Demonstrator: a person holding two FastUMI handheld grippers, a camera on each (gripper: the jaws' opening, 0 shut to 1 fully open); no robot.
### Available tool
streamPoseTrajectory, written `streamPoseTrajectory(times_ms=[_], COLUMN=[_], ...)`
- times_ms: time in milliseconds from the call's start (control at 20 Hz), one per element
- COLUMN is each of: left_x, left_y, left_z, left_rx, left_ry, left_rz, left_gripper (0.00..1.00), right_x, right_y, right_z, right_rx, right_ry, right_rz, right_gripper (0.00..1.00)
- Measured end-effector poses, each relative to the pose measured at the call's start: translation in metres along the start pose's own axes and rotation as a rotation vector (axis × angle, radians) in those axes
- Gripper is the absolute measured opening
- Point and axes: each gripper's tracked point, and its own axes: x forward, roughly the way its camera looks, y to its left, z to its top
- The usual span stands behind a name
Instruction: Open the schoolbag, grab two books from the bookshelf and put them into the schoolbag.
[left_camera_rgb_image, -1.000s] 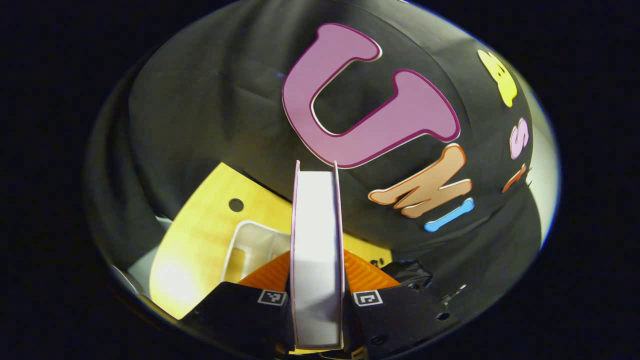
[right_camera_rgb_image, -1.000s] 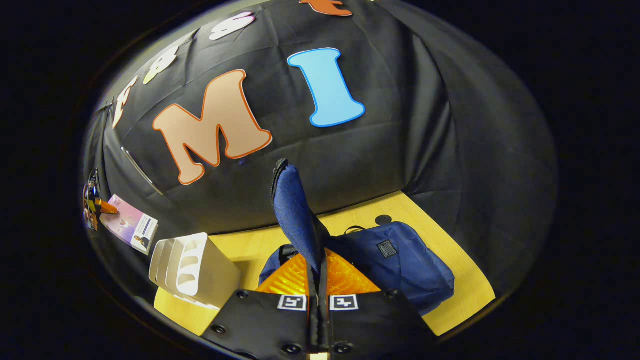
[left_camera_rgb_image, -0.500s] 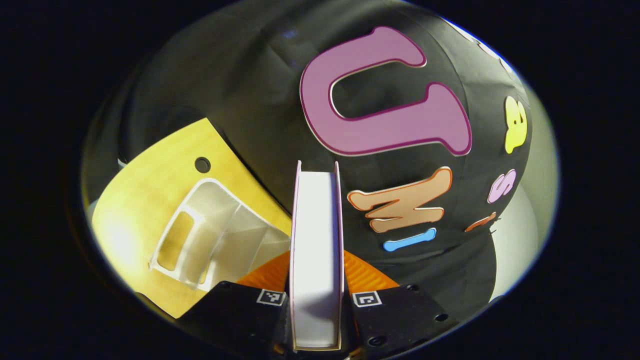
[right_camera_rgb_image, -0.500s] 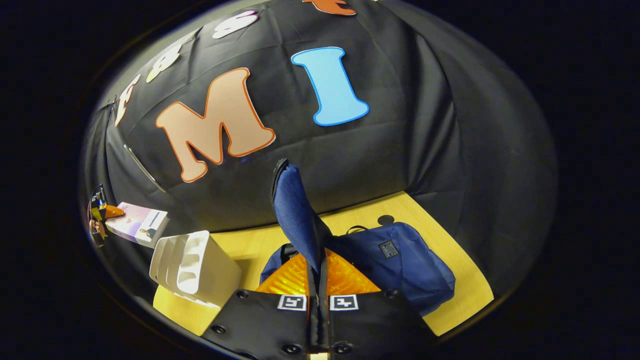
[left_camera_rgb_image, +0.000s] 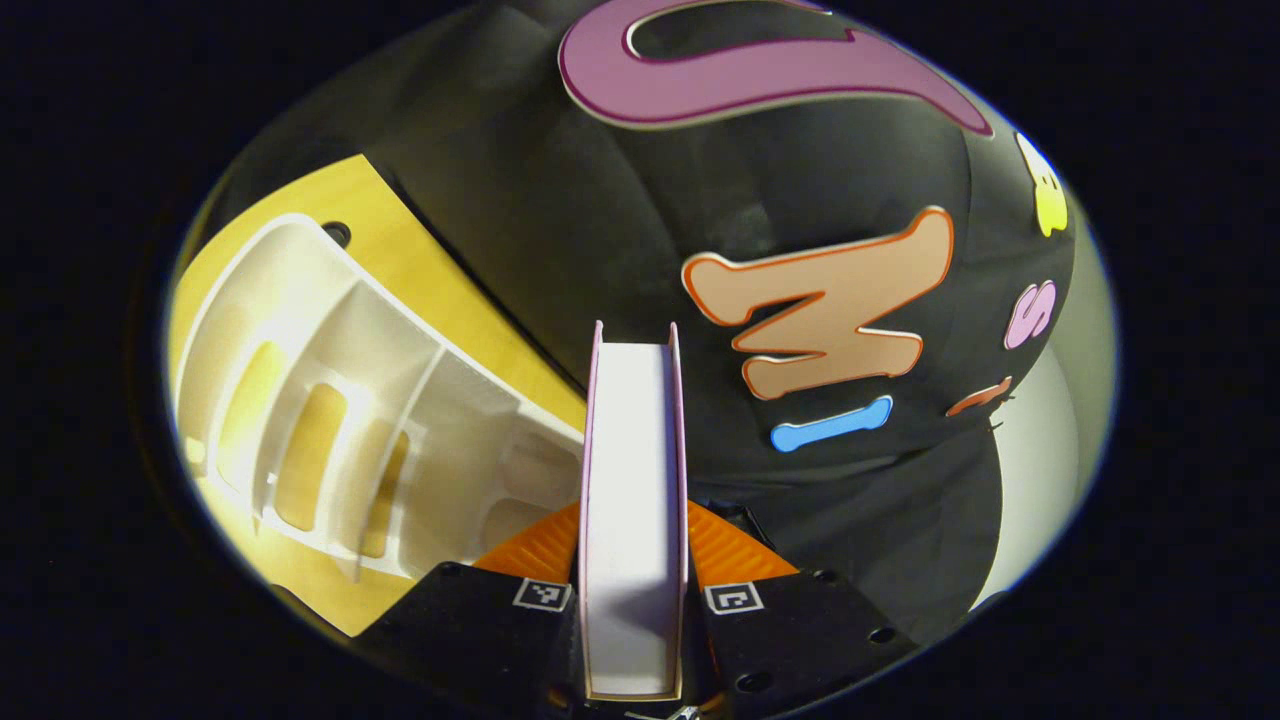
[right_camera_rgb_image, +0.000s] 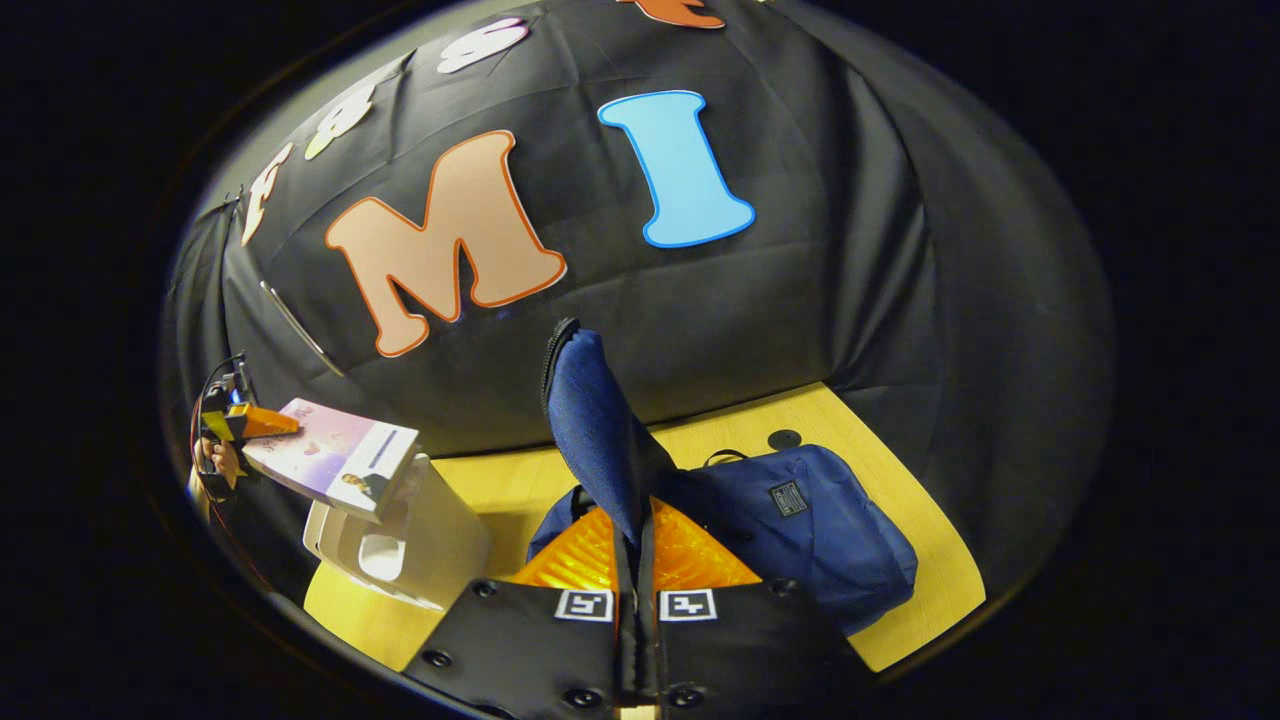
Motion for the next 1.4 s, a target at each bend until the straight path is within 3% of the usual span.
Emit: streamPoseTrajectory(times_ms=[300,400,550,850,1400], left_x=[0.083,0.106,0.140,0.202,0.266], left_y=[-0.008,-0.009,-0.013,-0.006,-0.015], left_z=[-0.070,-0.093,-0.123,-0.186,-0.253], left_rx=[-0.028,-0.029,-0.034,-0.036,-0.139], left_ry=[0.117,0.158,0.198,0.288,0.292], left_rz=[0.017,0.029,0.037,0.092,0.060], left_gripper=[0.34,0.34,0.34,0.34,0.34], right_x=[-0.003,-0.003,-0.004,-0.005,-0.006], right_y=[-0.002,-0.004,-0.007,-0.015,-0.012], right_z=[0.002,0.004,0.007,0.012,0.016], right_rx=[-0.020,-0.020,-0.016,-0.004,-0.032], right_ry=[0.004,0.001,-0.005,-0.014,-0.013], right_rz=[0.025,0.032,0.048,0.082,0.135], right_gripper=[0.01,0.06,0.01,0.01,0.03])
